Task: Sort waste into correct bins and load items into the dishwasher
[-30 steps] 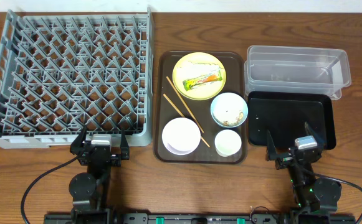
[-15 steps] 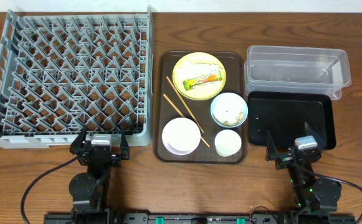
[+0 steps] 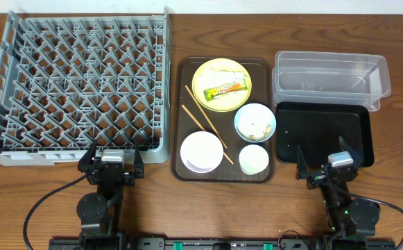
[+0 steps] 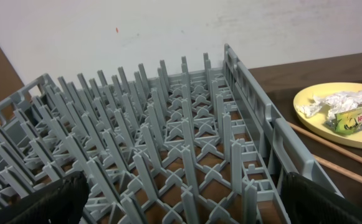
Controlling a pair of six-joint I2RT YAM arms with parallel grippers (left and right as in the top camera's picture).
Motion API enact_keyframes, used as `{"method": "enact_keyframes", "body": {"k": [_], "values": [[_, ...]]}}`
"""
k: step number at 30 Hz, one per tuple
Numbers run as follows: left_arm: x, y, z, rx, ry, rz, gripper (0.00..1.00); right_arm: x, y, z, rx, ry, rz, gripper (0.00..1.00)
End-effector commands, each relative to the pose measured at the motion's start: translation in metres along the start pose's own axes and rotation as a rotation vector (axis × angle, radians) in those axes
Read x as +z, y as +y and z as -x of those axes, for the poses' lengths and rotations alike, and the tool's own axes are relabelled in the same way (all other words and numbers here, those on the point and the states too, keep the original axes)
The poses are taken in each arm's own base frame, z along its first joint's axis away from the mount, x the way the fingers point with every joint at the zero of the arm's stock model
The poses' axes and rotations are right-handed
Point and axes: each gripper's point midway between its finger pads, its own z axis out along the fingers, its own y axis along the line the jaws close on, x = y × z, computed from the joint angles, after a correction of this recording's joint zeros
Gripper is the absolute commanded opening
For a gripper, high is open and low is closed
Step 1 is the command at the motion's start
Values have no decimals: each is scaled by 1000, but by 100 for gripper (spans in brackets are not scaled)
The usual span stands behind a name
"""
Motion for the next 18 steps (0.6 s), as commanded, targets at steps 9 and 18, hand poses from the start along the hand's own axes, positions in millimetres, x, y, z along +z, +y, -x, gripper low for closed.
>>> {"method": "enact_keyframes", "body": {"k": [9, 18], "values": [[1, -6, -15, 10, 46, -26, 99, 0, 3, 0, -7, 0, 10, 99], [1, -6, -15, 10, 46, -26, 99, 0, -1, -1, -48, 3, -14, 99]]}}
